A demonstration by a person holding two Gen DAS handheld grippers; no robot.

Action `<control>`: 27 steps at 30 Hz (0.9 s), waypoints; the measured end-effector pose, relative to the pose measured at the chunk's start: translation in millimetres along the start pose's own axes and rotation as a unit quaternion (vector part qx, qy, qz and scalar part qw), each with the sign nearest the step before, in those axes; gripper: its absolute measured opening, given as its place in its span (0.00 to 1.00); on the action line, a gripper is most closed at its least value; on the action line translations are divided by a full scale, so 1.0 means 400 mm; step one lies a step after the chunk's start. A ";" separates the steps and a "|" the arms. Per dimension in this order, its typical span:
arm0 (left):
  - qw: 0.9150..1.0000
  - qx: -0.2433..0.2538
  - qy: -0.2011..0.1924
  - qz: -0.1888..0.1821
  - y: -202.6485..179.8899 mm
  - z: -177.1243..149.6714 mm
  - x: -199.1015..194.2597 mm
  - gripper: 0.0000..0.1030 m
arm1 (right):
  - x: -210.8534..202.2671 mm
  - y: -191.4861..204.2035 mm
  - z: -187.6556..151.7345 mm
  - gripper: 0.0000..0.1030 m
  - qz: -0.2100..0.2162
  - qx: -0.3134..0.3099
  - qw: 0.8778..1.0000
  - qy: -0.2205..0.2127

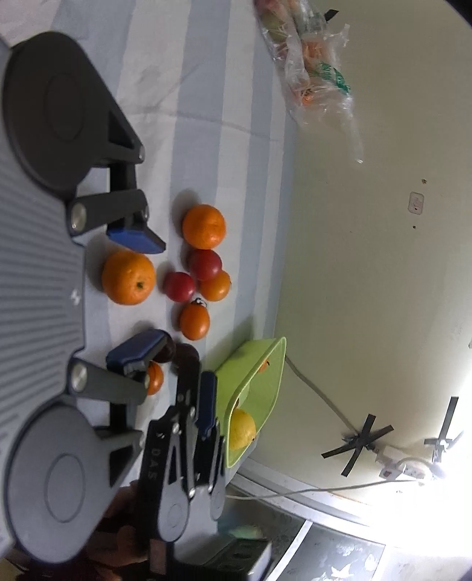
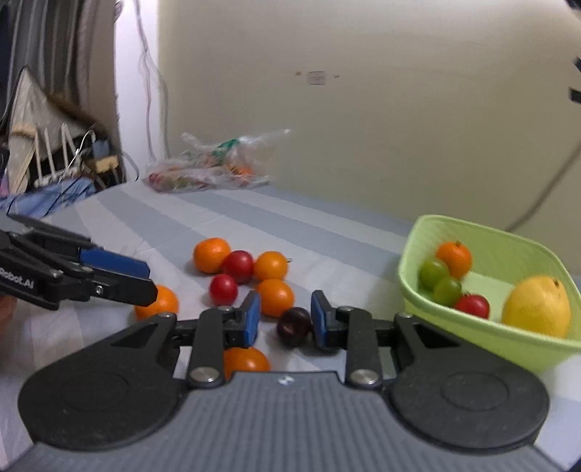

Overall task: Organize fruits
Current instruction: 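Grasp a mandarin orange with the left gripper while the right grasps a dark purple tomato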

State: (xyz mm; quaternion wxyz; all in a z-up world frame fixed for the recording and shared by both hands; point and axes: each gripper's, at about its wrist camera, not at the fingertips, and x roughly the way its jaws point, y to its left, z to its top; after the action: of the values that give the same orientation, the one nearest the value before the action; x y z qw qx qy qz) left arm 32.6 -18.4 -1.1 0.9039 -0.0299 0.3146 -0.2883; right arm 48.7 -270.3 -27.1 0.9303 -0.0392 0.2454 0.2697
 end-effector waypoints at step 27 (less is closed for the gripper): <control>0.998 -0.035 0.006 -0.047 0.007 -0.033 -0.002 0.35 | -0.073 0.071 -0.014 0.30 -0.060 -0.021 0.998 -0.026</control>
State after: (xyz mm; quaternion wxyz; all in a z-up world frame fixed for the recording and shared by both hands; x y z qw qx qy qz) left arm 25.7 -14.0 -11.9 0.8861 -0.0744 0.3278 -0.3193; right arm 10.2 -261.4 -16.2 0.9499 -0.0661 0.2123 0.2195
